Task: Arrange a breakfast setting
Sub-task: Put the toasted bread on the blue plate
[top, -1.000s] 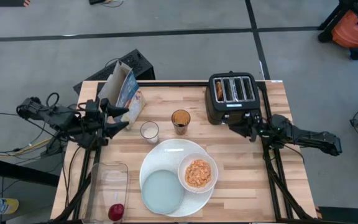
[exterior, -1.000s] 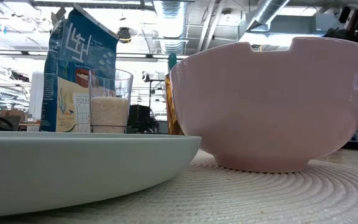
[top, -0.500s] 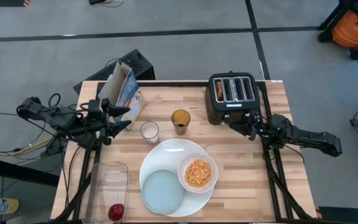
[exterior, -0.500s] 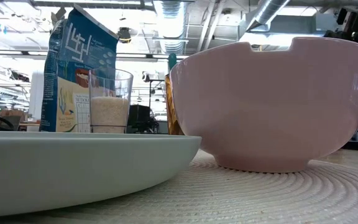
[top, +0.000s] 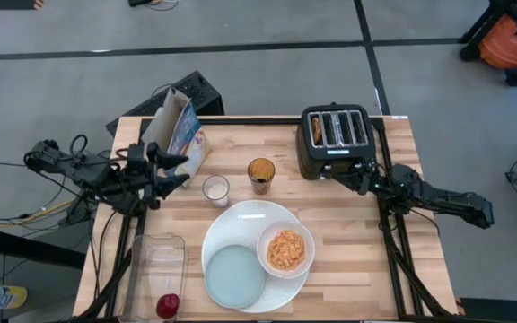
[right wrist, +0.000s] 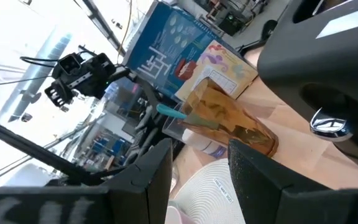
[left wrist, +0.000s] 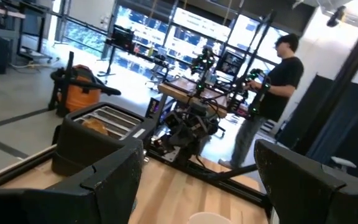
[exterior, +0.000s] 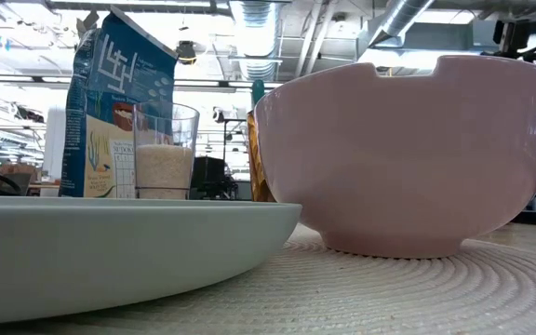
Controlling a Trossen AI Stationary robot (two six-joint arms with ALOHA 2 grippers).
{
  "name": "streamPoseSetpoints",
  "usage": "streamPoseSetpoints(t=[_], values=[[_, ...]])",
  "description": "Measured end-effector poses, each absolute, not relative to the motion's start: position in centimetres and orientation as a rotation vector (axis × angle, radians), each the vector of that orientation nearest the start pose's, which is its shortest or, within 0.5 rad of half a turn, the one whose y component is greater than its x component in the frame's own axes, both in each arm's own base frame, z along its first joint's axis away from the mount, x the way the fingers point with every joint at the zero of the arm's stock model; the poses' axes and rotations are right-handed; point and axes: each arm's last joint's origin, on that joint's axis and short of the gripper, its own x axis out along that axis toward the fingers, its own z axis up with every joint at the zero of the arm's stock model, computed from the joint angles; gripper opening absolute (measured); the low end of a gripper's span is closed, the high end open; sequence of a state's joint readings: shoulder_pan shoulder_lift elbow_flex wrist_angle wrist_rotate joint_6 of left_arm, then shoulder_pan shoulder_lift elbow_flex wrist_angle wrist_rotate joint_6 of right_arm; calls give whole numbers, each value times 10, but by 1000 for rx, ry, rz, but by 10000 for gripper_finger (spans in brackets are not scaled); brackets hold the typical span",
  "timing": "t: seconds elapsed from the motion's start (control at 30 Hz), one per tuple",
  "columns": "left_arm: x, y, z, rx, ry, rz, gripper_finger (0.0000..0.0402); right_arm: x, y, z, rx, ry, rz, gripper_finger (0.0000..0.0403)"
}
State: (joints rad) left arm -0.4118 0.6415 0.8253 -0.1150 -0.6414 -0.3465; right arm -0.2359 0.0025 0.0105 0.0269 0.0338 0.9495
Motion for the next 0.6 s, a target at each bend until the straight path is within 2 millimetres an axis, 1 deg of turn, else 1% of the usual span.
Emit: streamPoseSetpoints(t=[0.17, 0.23, 0.3, 0.37, 0.43, 0.6], values=[[125, -36, 371, -344, -92, 202, 293, 94, -24, 170, 947, -175, -238, 178], [125, -36, 371, -353, -92, 200, 293, 94, -25, 175, 982, -240, -232, 178], [126, -37, 371, -358, -88, 177, 293, 92, -26, 183, 974, -329, -223, 178], [126, -38, 371, -353, -82, 149, 293, 90, -25, 193, 919, -419, -183, 178], [126, -38, 371, -337, -78, 141, 293, 87, -25, 205, 849, -483, -204, 178], [126, -38, 371, -308, -76, 142, 293, 79, -25, 243, 637, -538, -281, 178]])
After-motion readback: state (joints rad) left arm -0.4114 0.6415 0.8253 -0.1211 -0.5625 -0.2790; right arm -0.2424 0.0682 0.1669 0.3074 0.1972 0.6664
